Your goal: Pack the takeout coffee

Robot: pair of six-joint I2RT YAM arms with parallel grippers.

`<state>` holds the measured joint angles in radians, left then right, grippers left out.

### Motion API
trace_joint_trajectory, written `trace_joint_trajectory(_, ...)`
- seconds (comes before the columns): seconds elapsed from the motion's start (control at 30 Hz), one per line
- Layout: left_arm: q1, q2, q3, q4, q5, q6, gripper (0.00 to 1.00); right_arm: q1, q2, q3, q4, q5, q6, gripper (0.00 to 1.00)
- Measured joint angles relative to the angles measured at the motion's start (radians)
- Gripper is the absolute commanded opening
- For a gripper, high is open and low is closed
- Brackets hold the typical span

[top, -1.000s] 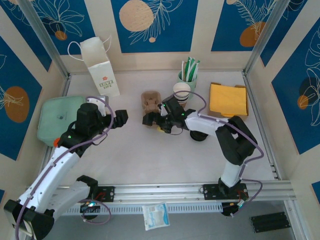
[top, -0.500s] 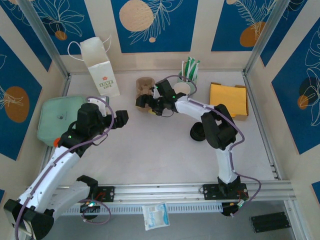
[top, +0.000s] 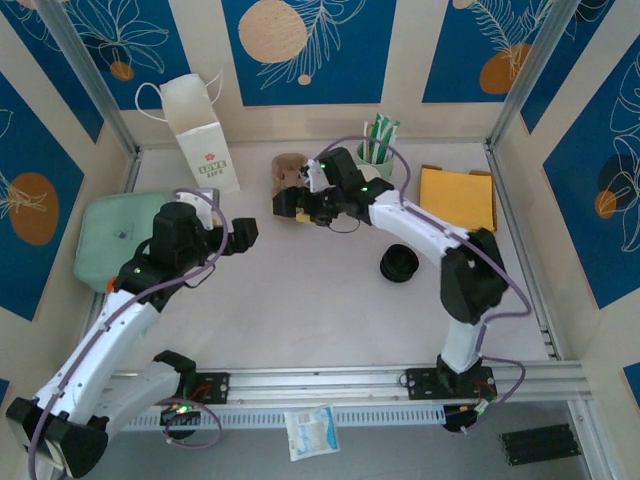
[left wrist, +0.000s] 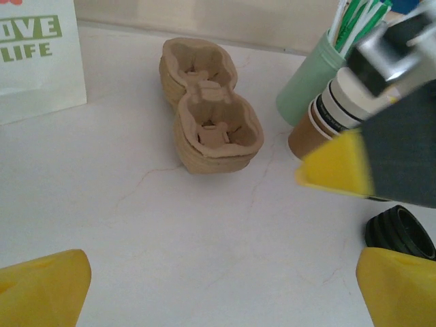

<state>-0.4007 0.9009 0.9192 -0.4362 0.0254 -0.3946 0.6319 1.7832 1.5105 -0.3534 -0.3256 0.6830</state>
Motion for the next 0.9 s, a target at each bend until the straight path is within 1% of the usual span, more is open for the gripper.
trace_joint_trajectory(0.07,0.0,0.0,0.019,-0.009,0.002,0.003,0.99,0.003,-0.082,0.0,-0.027,0.005,-0.023,0.91)
trace_joint_trajectory(0.2,-0.001,0.0,0.066,-0.04,0.012,0.004,0.99,-0.029,-0.18,0.0,-0.09,0.024,-0.063,0.91)
trace_joint_trajectory(0.43,-0.004,0.002,0.175,-0.132,0.047,0.014,0.99,-0.159,-0.283,-0.021,-0.235,0.09,-0.119,0.91)
trace_joint_trajectory(0.53,-0.013,0.011,0.211,-0.137,0.072,0.031,0.99,-0.215,-0.323,-0.021,-0.285,0.124,-0.136,0.91)
trace_joint_trajectory(0.67,-0.067,0.035,0.241,-0.135,0.082,0.038,0.99,-0.275,-0.36,-0.019,-0.342,0.169,-0.158,0.91)
trace_joint_trajectory(0.9,-0.19,0.143,0.29,-0.106,0.064,0.037,0.99,-0.38,-0.343,0.019,-0.445,0.249,-0.195,0.91)
